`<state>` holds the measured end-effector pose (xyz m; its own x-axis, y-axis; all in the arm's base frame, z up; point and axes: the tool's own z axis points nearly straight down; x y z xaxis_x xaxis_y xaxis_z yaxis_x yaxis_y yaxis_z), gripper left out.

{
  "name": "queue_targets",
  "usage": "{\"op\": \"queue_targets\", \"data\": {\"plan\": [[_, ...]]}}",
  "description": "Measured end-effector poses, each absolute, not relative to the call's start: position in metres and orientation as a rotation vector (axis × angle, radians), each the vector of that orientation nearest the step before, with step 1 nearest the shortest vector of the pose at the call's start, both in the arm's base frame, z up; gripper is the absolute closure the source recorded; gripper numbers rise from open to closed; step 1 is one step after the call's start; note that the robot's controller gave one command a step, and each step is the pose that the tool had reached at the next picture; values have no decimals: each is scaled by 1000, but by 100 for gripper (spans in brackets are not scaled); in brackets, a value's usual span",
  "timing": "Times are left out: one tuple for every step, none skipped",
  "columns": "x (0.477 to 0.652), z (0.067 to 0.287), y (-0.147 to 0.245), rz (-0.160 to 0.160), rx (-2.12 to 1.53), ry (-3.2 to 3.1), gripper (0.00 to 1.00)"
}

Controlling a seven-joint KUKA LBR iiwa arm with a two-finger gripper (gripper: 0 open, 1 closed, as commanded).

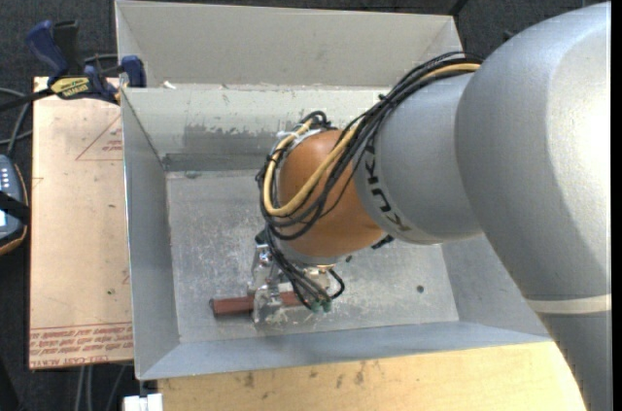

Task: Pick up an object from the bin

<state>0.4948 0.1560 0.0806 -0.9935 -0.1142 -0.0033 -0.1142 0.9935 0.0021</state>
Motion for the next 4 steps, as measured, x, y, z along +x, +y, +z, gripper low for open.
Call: {"op": "queue_targets", "data": {"plan": [[495,81,156,4,-179,3133,100],[493,86,155,0,-186,3141,100],[493,116,170,4,-216,3127,100],[491,113,157,1,-275,3134,100]]}}
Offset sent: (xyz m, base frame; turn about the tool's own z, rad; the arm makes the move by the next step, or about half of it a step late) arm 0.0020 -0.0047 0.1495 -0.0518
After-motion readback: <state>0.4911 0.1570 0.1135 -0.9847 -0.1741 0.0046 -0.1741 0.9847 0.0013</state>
